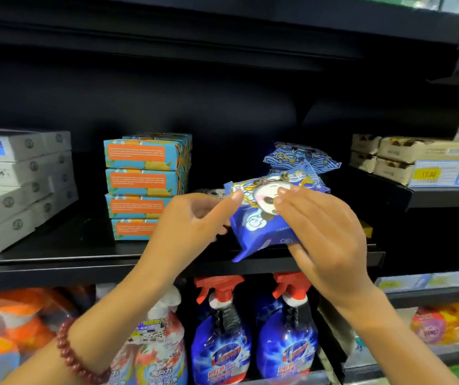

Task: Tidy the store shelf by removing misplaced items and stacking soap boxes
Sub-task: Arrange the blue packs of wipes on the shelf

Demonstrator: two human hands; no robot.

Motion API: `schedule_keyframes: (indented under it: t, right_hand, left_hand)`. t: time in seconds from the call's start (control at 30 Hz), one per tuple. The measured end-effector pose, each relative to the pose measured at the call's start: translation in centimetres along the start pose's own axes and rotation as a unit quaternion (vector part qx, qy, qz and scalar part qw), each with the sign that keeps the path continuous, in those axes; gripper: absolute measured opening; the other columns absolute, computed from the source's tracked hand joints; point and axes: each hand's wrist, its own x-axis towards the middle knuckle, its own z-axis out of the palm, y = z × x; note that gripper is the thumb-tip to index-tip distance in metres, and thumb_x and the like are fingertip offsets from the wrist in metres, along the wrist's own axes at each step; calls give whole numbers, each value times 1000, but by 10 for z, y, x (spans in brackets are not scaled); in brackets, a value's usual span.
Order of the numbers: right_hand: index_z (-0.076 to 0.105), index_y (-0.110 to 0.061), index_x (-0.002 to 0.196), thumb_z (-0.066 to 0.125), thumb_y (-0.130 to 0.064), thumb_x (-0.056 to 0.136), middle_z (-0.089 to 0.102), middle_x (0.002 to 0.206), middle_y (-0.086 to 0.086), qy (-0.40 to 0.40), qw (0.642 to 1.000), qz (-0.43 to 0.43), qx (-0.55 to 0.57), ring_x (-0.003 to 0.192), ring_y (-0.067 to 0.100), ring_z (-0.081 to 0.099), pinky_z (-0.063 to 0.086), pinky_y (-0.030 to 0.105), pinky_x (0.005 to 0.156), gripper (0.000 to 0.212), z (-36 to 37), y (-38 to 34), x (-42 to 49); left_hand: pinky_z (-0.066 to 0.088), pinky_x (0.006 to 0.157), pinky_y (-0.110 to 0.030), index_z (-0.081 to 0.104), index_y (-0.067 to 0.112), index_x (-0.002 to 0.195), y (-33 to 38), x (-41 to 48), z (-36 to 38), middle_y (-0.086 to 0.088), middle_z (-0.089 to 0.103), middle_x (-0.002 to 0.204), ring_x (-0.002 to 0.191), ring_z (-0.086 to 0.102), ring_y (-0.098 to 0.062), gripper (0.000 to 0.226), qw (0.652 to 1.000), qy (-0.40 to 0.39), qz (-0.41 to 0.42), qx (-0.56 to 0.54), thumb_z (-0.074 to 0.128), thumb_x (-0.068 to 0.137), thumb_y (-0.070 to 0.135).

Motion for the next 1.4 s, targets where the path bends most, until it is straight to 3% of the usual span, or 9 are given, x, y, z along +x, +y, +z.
schedule_keyframes:
  t: [0.23, 0.4, 0.57, 0.7, 0.8, 0.97, 1.1, 1.23, 1.4]
  right_hand:
    - [64, 0, 116, 69, -8, 84, 60, 123, 11, -49, 995, -4, 82, 118, 27, 55, 47, 44, 94, 34, 5, -10, 8]
    - [46, -6, 135, 71, -38, 77, 47, 137, 3, -76, 963, 195, 171, 130, 16, 42, 35, 31, 108, 71, -19, 0, 18]
    - [34, -26, 141, 77, -37, 65, 55, 124, -18, -161, 890, 326, 277, 117, -9, 47, 37, 8, 96, 88, -28, 4, 40]
    - [63, -18, 117, 84, -23, 66, 63, 104, -12, -213, 923, 250, 200, 97, 1, 56, 42, 12, 84, 56, -25, 7, 44]
    - [64, -10, 109, 78, -16, 70, 63, 100, -1, -182, 952, 197, 149, 94, 12, 56, 41, 15, 81, 42, -19, 5, 38]
    - [63, 1, 101, 57, -6, 70, 63, 99, 10, -66, 991, 108, 49, 96, 21, 51, 35, 16, 86, 32, -14, 5, 29]
    - [58, 0, 98, 64, 15, 61, 61, 96, 15, -4, 999, 46, 29, 94, 27, 52, 39, 23, 88, 40, -10, 5, 20]
    - [49, -5, 97, 56, 15, 75, 49, 103, 10, 33, 999, -9, 33, 97, 28, 51, 43, 29, 86, 31, -3, -3, 15]
    - [54, -4, 103, 65, -2, 82, 61, 111, 15, -41, 997, -33, 48, 109, 28, 53, 43, 31, 97, 23, -4, 2, 12]
  left_hand:
    - [55, 57, -24, 72, 7, 82, -1, 3, 4, -7, 75, 79, 70, 71, -18, 26, 980, 21, -13, -196, 74, 65, 26]
    - [56, 66, -22, 68, 9, 98, -2, 2, -4, 3, 75, 90, 83, 71, -12, 35, 990, 11, 57, -128, 74, 66, 22]
    - [53, 73, -18, 63, 19, 100, -6, 2, -3, 6, 72, 98, 88, 68, -6, 34, 989, -21, 121, -79, 80, 70, 17]
    - [53, 78, -21, 59, 15, 105, -11, 3, -2, 0, 68, 100, 93, 66, -9, 37, 985, -32, 165, -43, 72, 71, 10]
    - [53, 84, -24, 59, 11, 111, -12, 4, -4, -2, 67, 106, 99, 64, -9, 44, 983, -37, 178, -32, 77, 70, 9]
    - [44, 86, -8, 53, 33, 118, -11, 0, -9, 13, 59, 119, 110, 55, 4, 68, 994, 11, 106, 3, 71, 57, 58]
    - [52, 74, -14, 64, 20, 99, 1, 0, -4, 8, 73, 94, 90, 66, 0, 60, 998, -21, -15, -50, 52, 76, 74]
    - [56, 66, -21, 69, 13, 86, 9, 0, 3, -4, 75, 86, 75, 70, -13, 37, 978, -93, -98, -156, 60, 70, 45]
    - [55, 59, -22, 68, 9, 93, 4, 1, 2, -4, 75, 88, 75, 71, -15, 32, 965, -49, -70, -248, 71, 64, 23]
